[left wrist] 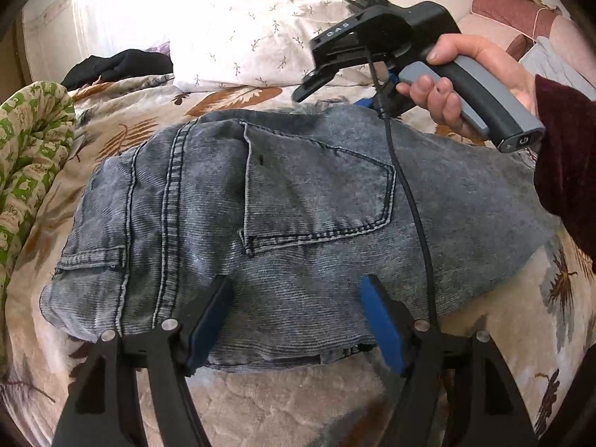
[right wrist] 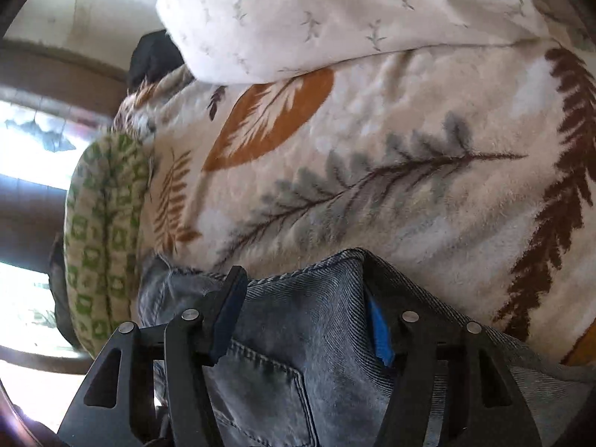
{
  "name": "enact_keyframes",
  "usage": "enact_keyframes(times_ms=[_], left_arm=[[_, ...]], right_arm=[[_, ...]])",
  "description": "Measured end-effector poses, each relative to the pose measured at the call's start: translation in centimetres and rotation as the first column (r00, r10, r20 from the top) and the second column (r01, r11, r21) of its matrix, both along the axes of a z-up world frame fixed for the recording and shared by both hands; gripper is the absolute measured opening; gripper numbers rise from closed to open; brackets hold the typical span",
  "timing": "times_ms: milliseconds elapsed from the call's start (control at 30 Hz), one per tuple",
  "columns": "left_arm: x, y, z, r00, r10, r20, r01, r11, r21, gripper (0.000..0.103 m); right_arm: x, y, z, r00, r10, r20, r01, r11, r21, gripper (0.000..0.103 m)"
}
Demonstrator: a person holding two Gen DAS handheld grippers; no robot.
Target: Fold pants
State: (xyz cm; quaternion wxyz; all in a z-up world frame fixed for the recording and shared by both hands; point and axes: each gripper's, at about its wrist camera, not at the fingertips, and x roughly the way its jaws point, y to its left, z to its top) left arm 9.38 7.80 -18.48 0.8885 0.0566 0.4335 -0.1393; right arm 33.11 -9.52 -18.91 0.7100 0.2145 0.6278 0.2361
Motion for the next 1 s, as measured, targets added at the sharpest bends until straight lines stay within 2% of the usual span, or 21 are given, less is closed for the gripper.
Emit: enact_keyframes(times_ms=[100, 167, 333, 433, 533, 667, 900, 1000], left_arm=[[-0.2, 0.3, 0.0, 1.0, 0.008, -0.011, -0.008, 1.0, -0.007, 0.075], [-0.2, 0.4, 0.0, 1.0, 0.013, -0.014, -0.013, 1.0, -0.012, 0.075], [-0.3, 0.3, 0.0, 1.0, 0.021, -0.008, -0.021, 1.0, -0.009, 0.075], [-0.3, 0.2, -0.1, 1.0, 0.022, -0.005, -0.022, 1.0, -0.003, 0.075], [-0.4, 0.1, -0.1, 1.0, 0.021, 0.002, -0.021, 1.0, 0.003, 0.075], [-0.4, 0.1, -0.1, 1.0, 0.02, 0.004, -0.02, 1.0, 0.004, 0.075], [-0.8, -0.1, -0.1, 0.999, 0.027, 0.028, -0.027, 1.0, 0.008, 0.075], [-0.9, -0.1, 0.3, 0.998, 0.032, 0.056, -0.032, 0.999, 0.0, 0.075]], right_arm=[[-0.3, -1.7, 1.4, 0.991, -0.098, 0.089, 0.098, 0.995, 0.004, 0.049], [-0.4, -3.0, 2.4, 0.983, -0.147, 0.106, 0.142, 0.988, 0.056, 0.049], [-2.6, -0.4, 4.2, 0.99, -0.017, 0.142, 0.012, 0.999, 0.038, 0.05], [-3.5, 0.7, 3.5, 0.99, -0.003, 0.138, 0.002, 1.0, 0.006, 0.051], [-3.3, 0.6, 0.9, 0.993, -0.036, 0.116, 0.045, 0.996, -0.075, 0.051], [-2.9, -0.8, -0.5, 0.988, -0.102, 0.118, 0.105, 0.994, -0.013, 0.048], [-7.0, -3.4, 4.7, 0.96, -0.154, 0.234, 0.157, 0.988, 0.004, 0.056], [-10.2, -6.8, 6.8, 0.938, -0.221, 0.266, 0.222, 0.975, 0.026, 0.057]])
